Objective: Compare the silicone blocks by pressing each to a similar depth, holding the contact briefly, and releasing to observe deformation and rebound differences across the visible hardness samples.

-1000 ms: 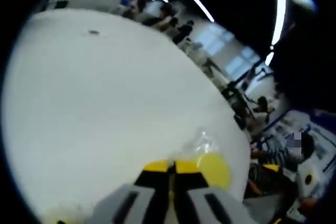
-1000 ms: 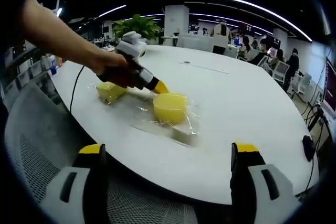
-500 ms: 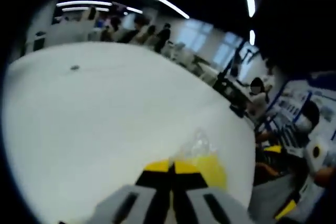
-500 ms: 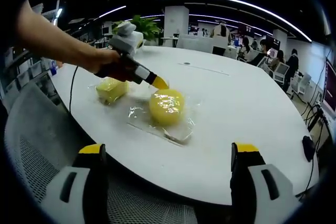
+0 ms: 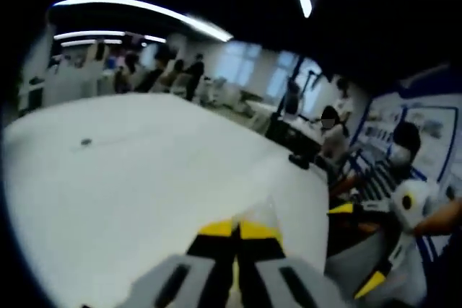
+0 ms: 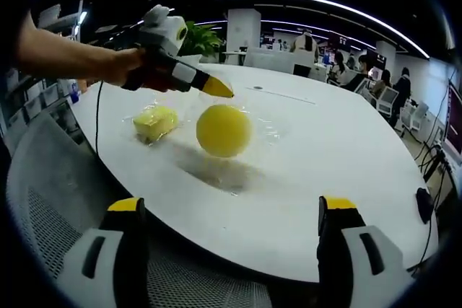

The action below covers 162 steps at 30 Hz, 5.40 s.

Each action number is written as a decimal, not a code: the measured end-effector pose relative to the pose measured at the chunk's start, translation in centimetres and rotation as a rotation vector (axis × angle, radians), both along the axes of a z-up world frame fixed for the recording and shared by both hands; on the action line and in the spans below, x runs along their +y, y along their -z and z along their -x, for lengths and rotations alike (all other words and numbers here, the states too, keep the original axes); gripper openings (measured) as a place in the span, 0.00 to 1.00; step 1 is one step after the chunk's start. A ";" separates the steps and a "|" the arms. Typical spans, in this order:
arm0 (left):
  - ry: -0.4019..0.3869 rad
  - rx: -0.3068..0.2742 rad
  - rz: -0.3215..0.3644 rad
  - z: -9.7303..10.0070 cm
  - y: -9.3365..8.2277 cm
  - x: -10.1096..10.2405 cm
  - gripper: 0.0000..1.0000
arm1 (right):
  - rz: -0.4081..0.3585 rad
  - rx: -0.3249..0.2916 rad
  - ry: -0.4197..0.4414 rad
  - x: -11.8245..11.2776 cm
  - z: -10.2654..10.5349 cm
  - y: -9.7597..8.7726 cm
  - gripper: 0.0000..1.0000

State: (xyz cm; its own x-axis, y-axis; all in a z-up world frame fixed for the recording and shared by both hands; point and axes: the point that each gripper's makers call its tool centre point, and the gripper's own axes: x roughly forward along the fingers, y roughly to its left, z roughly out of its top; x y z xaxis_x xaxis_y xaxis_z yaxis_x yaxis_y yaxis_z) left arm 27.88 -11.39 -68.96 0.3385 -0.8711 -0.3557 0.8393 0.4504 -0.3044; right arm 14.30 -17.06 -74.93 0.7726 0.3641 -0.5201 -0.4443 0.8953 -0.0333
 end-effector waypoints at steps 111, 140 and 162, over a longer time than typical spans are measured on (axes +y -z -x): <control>0.034 -0.227 0.353 12.4 -21.9 8.7 0.00 | -0.673 -0.264 -0.578 14.9 -1.1 -21.8 0.33; 0.084 -0.289 0.345 13.3 -23.2 8.3 0.00 | -0.551 -0.089 -0.621 14.2 1.5 -23.6 0.09; 0.106 -0.287 0.336 14.7 -23.3 8.6 0.00 | -0.545 -0.042 -0.657 14.5 3.1 -23.9 0.06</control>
State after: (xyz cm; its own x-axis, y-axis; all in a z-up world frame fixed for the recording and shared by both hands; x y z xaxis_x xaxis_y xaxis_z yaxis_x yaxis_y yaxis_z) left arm 13.15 -2.78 -45.62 0.2852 -0.9573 0.0479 0.9471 0.2739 -0.1672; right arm 11.18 -2.61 -51.07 0.3321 0.9359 -0.1174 -0.8868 0.3522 0.2991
